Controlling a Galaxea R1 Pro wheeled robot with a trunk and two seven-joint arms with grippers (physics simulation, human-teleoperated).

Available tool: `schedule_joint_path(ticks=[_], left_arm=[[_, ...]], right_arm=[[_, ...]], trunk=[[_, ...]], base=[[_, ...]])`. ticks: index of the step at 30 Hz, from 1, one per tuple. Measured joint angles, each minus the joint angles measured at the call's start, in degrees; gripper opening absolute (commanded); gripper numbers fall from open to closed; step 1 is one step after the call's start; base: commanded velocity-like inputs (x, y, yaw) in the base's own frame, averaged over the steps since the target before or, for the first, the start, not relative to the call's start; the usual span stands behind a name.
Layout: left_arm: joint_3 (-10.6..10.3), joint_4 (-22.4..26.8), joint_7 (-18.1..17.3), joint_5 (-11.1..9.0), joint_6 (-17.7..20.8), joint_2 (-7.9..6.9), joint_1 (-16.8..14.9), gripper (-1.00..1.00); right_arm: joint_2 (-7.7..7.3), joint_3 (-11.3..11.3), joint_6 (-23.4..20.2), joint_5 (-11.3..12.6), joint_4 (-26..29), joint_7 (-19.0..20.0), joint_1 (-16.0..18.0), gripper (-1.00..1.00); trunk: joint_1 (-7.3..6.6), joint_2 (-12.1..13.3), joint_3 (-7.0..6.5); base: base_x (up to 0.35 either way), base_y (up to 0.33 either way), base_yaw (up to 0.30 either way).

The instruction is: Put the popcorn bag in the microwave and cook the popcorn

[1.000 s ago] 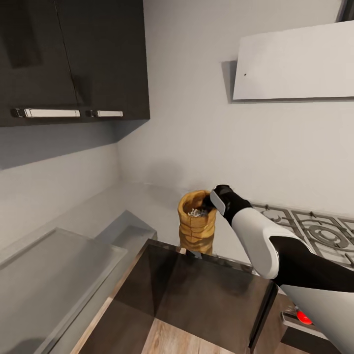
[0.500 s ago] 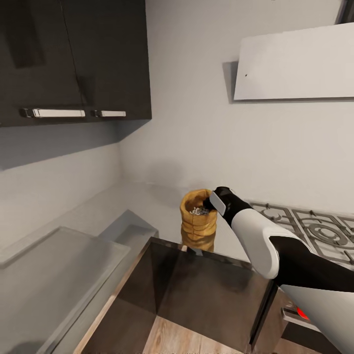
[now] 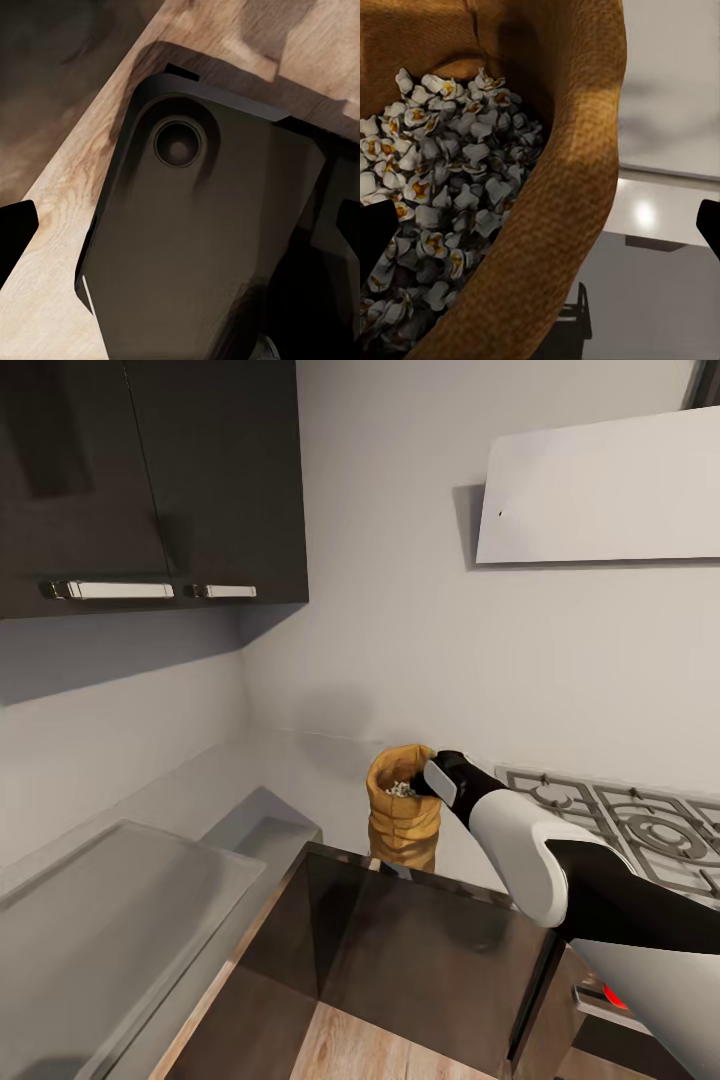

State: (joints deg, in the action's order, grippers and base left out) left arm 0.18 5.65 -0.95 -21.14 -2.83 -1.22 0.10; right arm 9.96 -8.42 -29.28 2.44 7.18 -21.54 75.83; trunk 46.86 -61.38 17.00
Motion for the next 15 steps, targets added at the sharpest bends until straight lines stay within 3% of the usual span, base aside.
schedule_joint_path(ticks=[15], left_arm=[[0.1, 0.0, 0.0, 0.0, 0.0, 0.0, 0.0, 1.0]], right_arm=[[0.0, -0.1, 0.3, -0.1, -3.0, 0.0, 0.1, 1.0]], trunk=[[-0.01, 0.0, -0.02]], base=[[0.0, 0.0, 0.0]])
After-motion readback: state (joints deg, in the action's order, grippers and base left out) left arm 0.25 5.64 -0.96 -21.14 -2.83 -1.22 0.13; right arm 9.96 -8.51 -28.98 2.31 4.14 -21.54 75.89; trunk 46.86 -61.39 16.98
